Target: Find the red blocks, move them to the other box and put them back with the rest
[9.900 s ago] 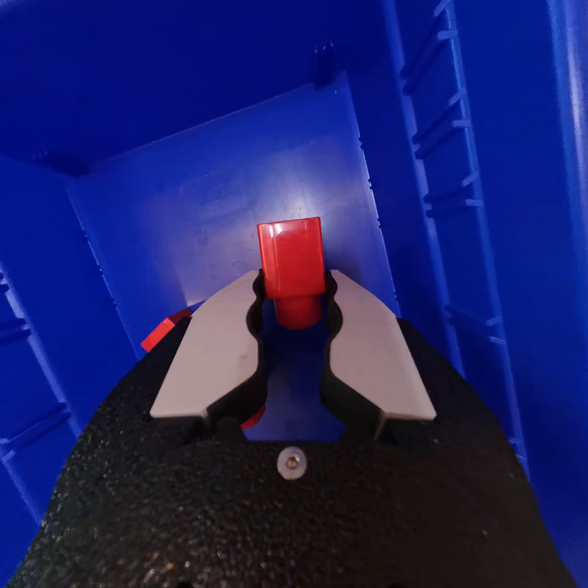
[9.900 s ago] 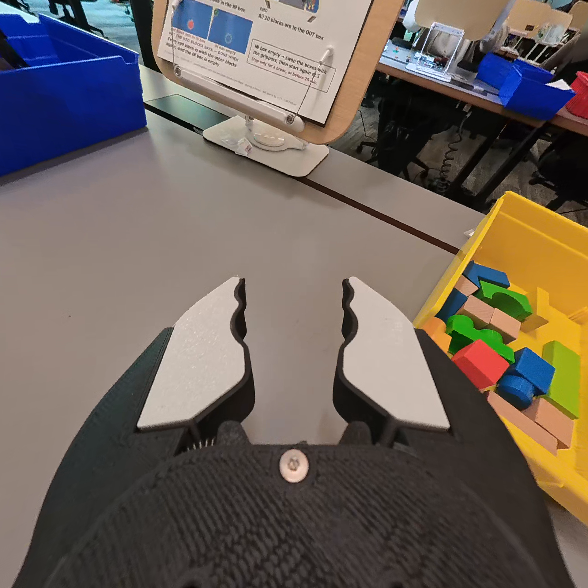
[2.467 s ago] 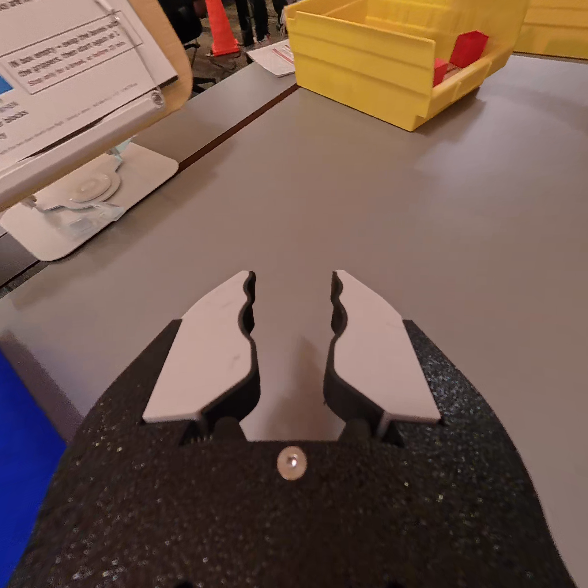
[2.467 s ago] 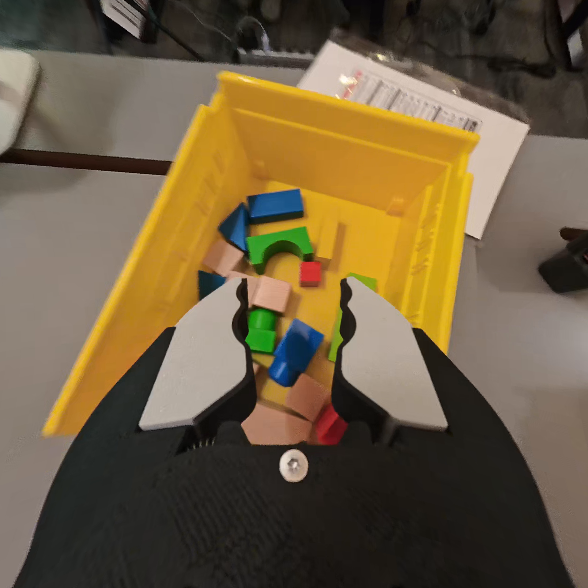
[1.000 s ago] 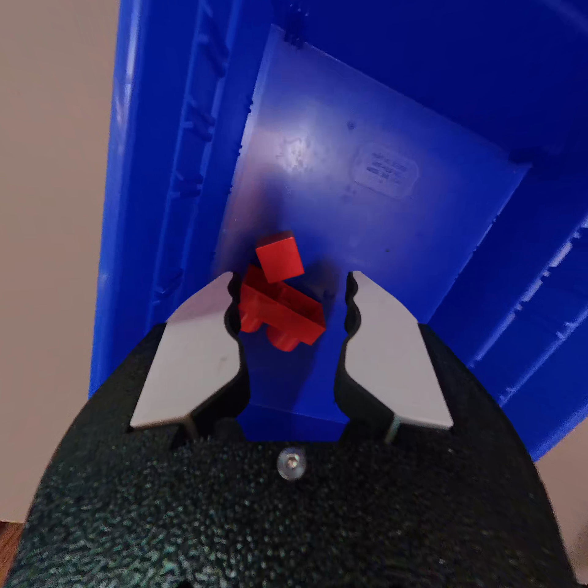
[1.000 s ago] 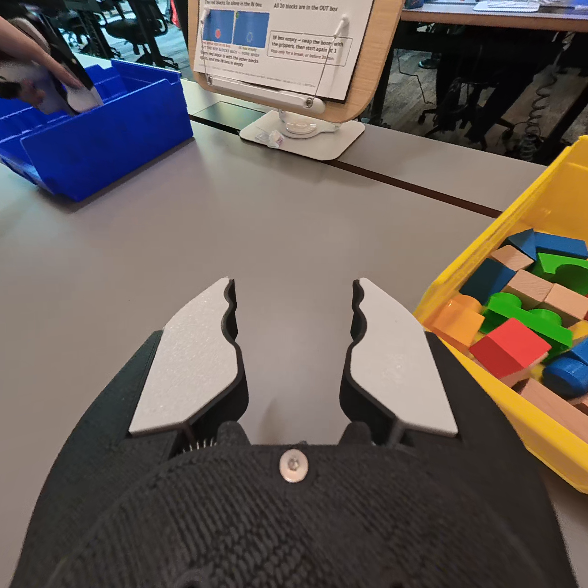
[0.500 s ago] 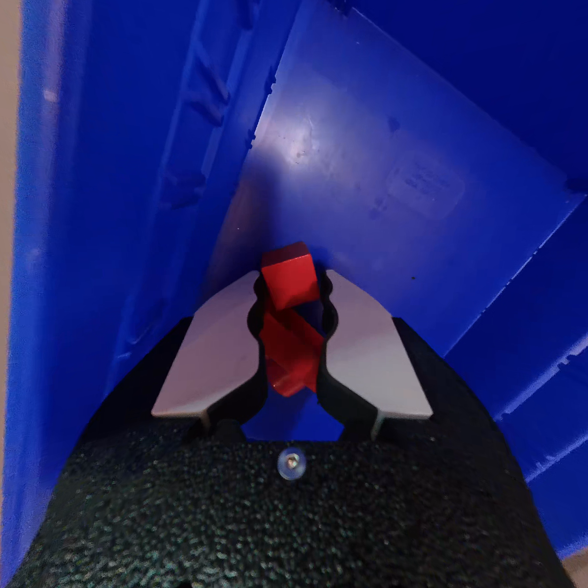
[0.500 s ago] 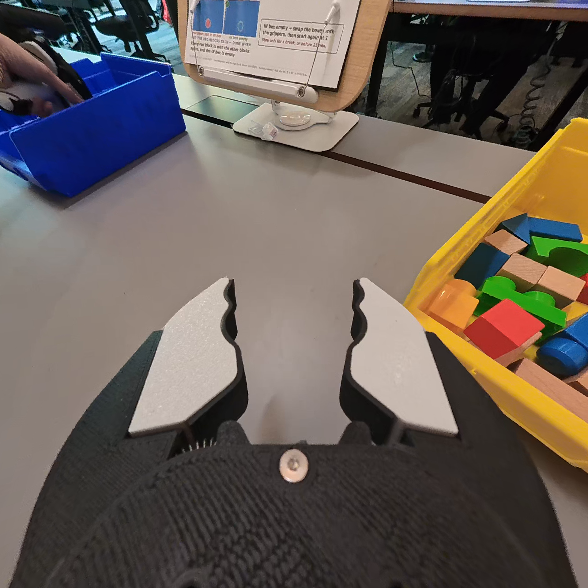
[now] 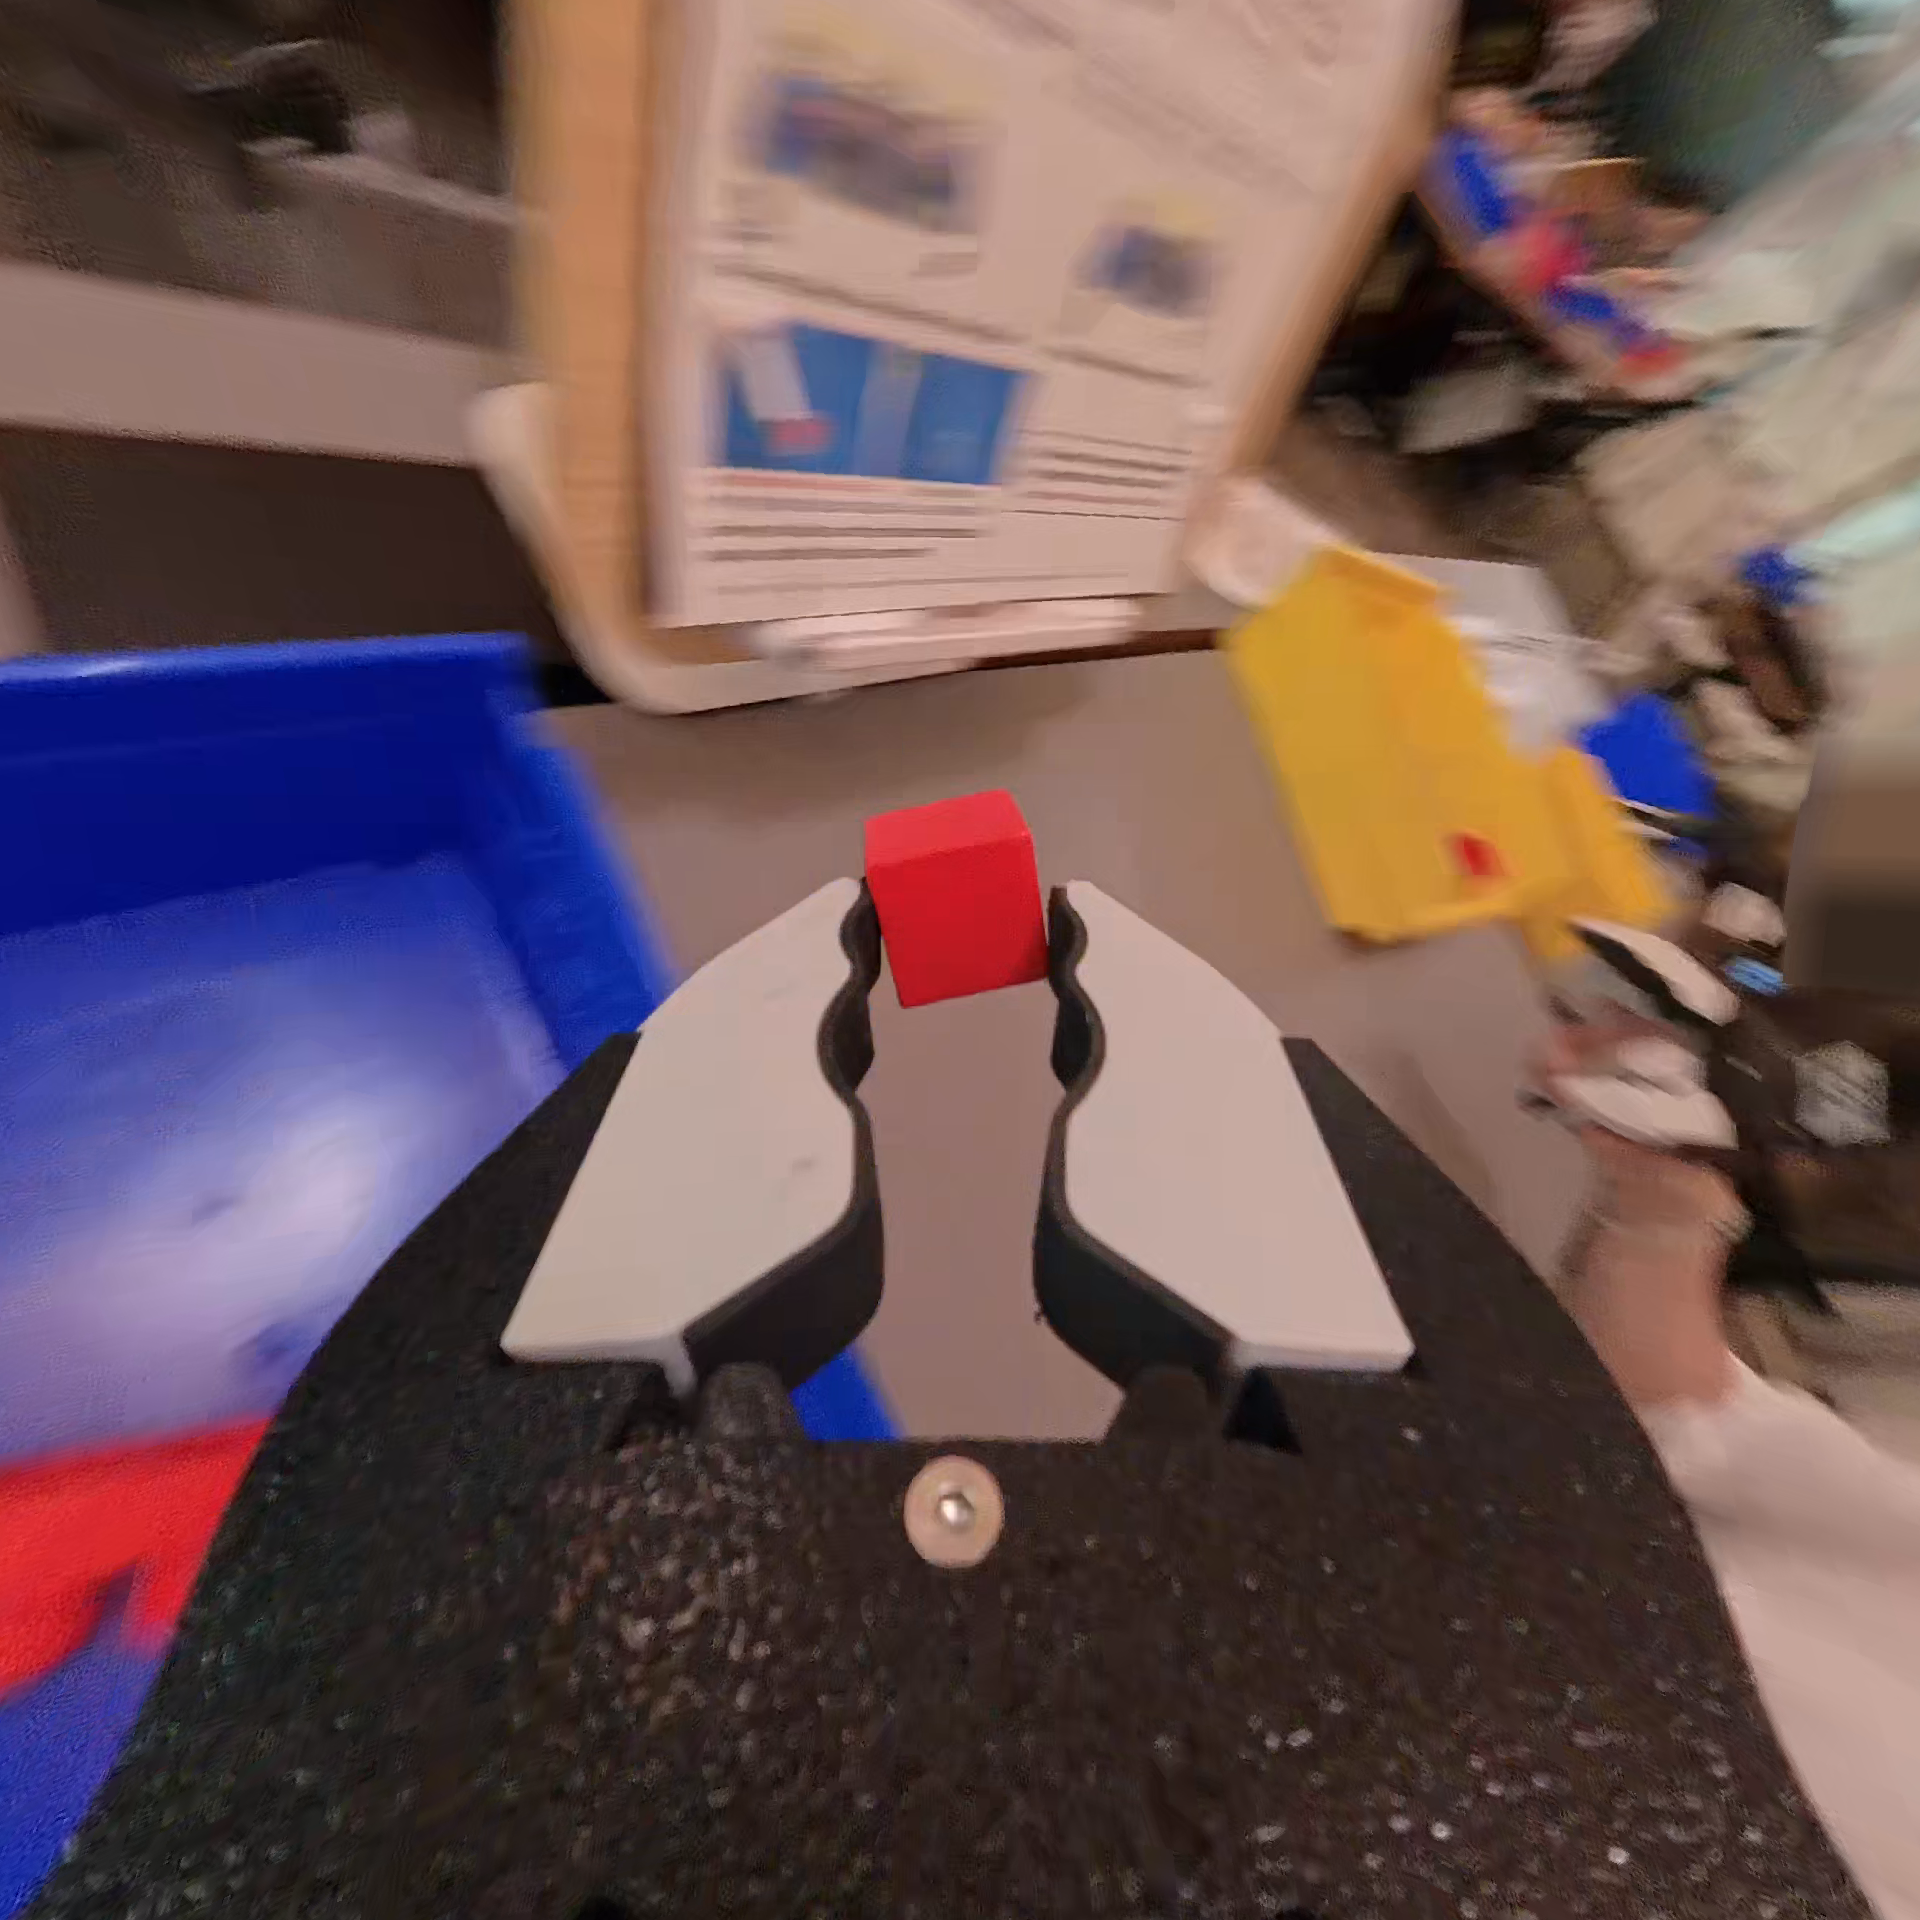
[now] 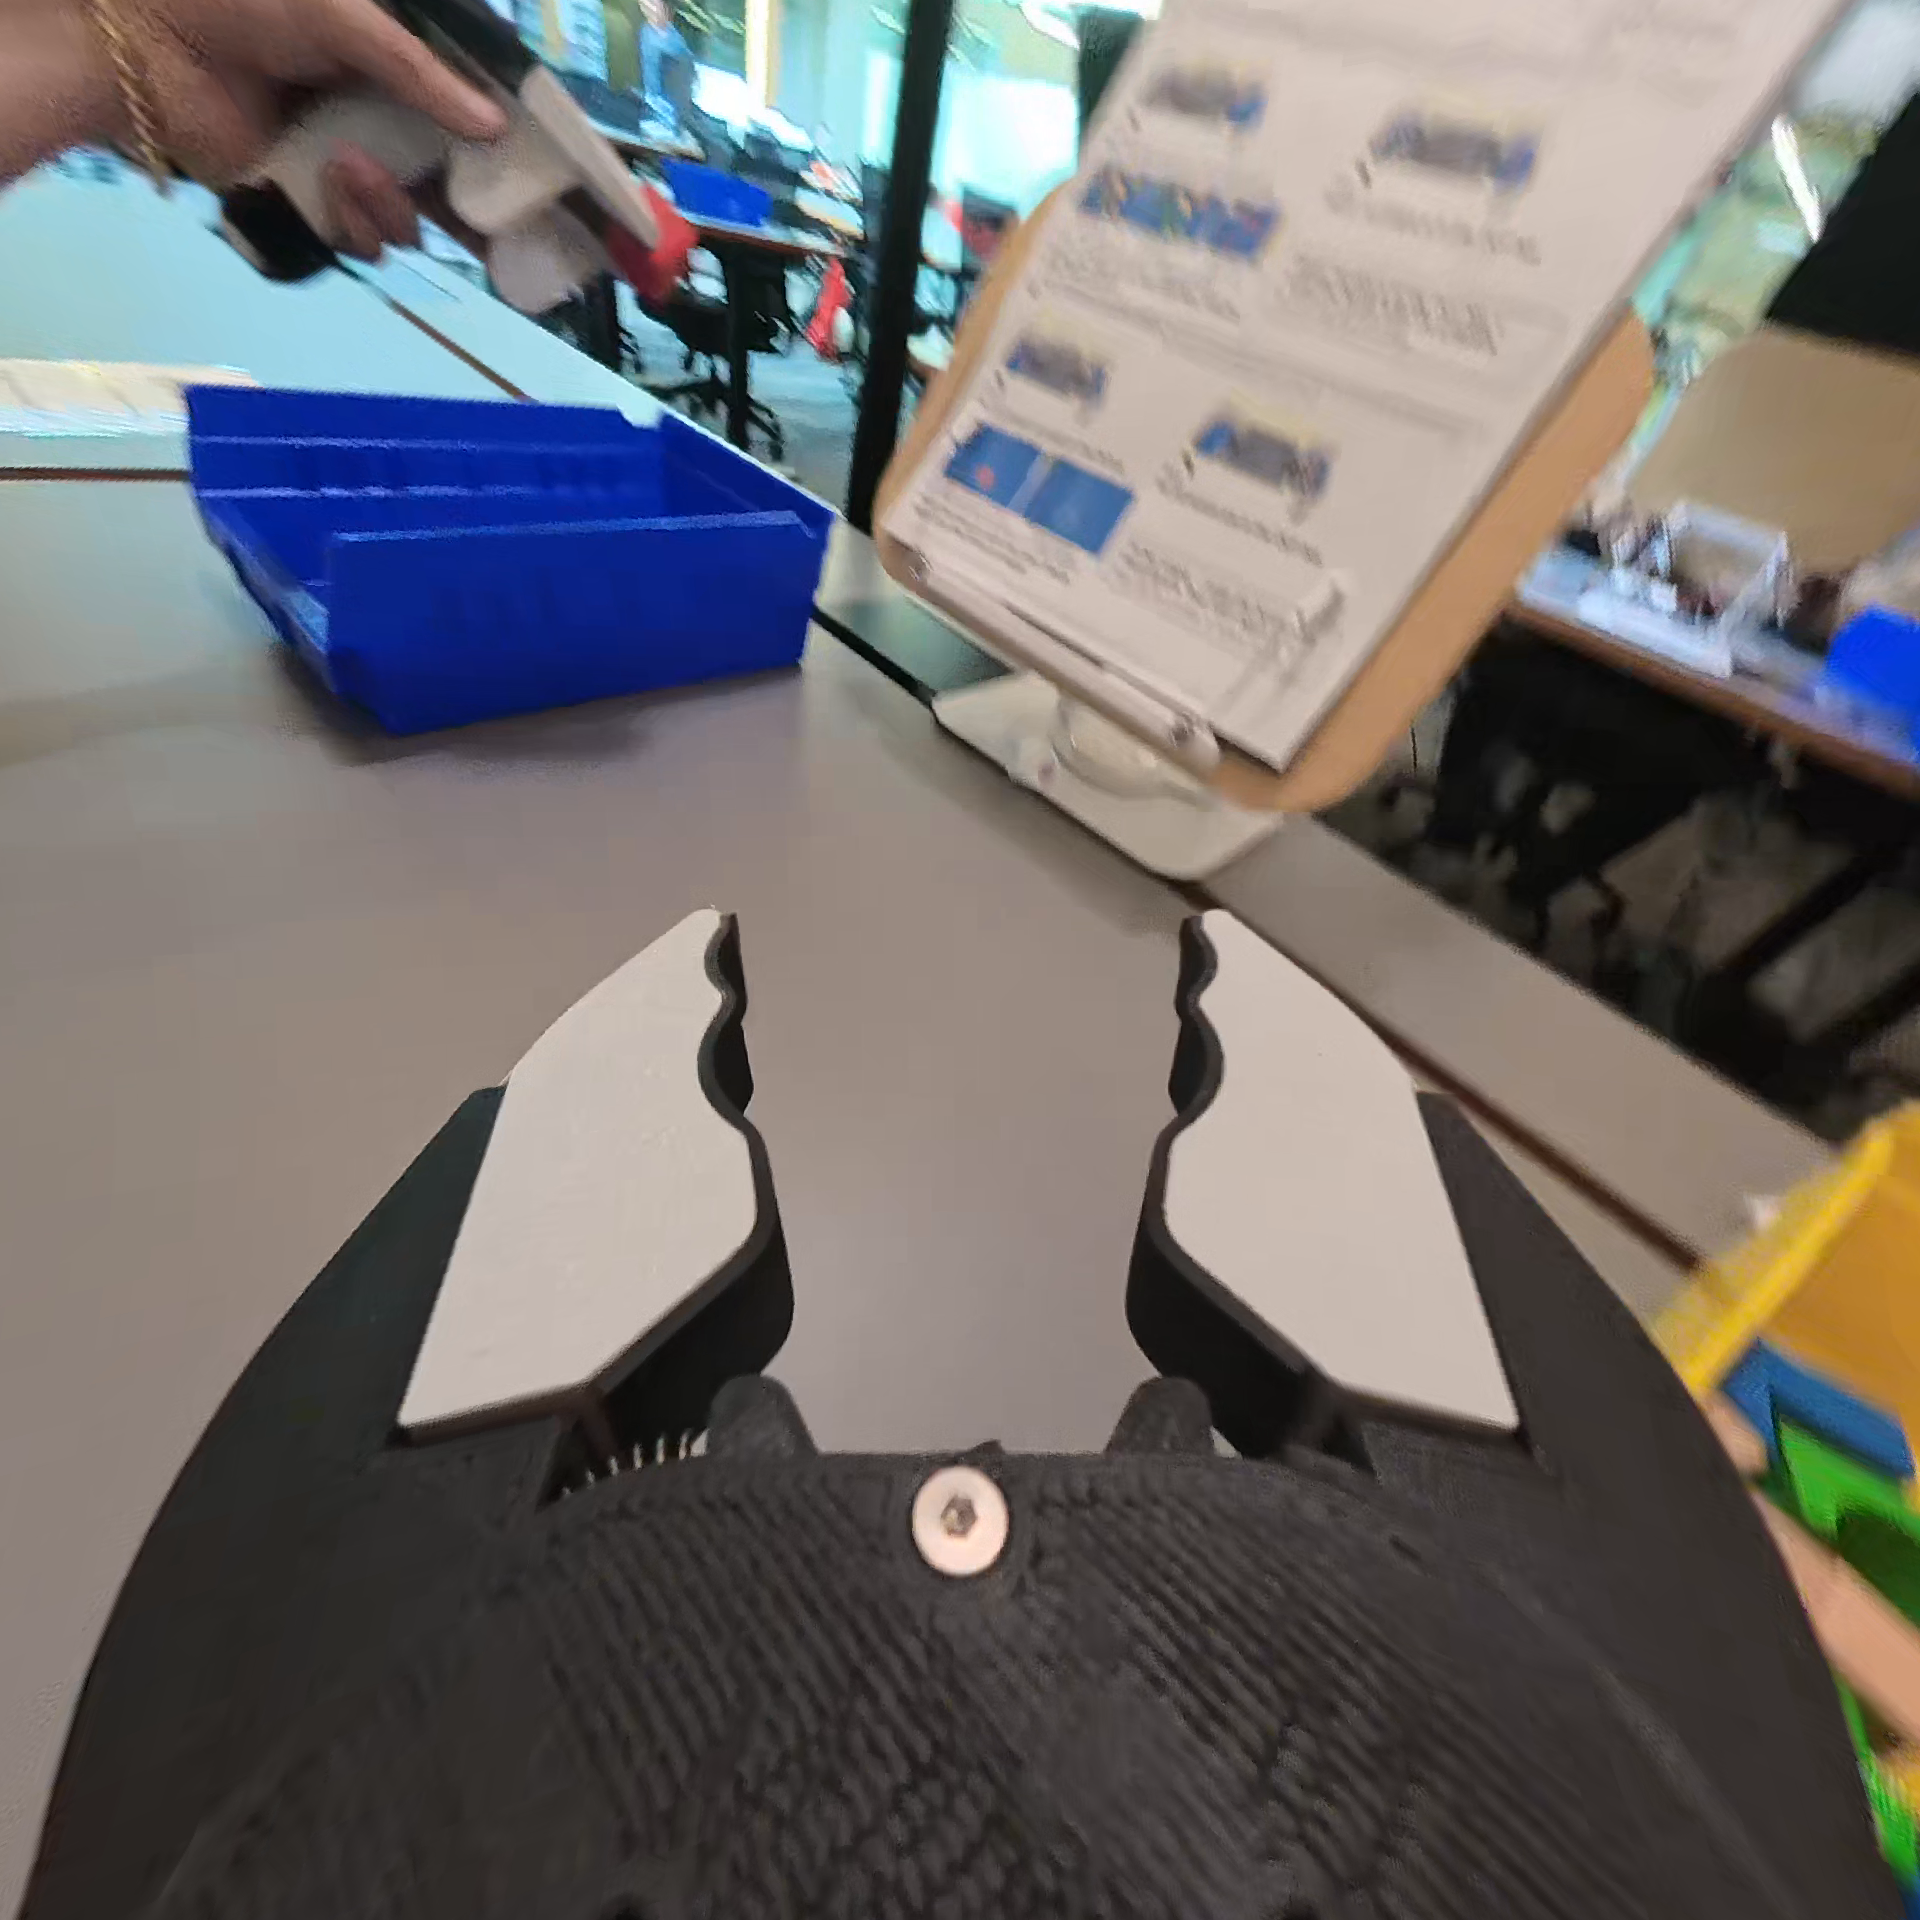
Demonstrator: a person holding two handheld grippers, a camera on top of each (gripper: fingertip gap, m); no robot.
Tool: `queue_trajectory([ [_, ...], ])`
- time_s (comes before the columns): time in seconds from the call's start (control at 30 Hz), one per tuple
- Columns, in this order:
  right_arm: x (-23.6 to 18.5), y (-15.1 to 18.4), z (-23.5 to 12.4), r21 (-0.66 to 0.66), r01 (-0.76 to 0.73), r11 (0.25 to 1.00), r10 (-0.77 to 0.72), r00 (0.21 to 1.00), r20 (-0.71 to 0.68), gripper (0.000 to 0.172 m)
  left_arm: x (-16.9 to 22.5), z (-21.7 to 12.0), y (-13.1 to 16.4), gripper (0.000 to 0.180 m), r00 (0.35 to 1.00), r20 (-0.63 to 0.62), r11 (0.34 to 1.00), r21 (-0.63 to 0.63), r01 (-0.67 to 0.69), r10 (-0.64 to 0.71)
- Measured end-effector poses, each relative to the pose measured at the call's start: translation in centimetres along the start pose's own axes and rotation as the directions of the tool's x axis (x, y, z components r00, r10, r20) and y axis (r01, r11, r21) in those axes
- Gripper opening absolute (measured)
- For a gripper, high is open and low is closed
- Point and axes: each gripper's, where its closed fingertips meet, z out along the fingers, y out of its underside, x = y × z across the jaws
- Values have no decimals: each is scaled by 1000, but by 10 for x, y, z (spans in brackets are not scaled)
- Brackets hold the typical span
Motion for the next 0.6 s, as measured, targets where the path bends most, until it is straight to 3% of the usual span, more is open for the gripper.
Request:
queue_trajectory([
  [0.13, -26, -51, 24, 178, 153, 972, -169, 983, 77, 74, 105, 21, 36, 30, 919, -386, 997, 3, -83, 78],
  [0.3, -65, -89, 40, 337, 169, 926, -251, 944, 215, 67, 199, 43, 92, 30, 682, -731, 996, -37, -79, 27],
  [0.4, -78, -93, 40, 368, 143, 919, -255, 927, 275, 58, 230, 51, 116, 30, 563, -827, 993, -66, -96, 0],
  [0.6, -95, -86, 36, 366, 151, 918, -288, 889, 355, 55, 253, 68, 141, 30, 486, -869, 982, -159, -104, -89],
])
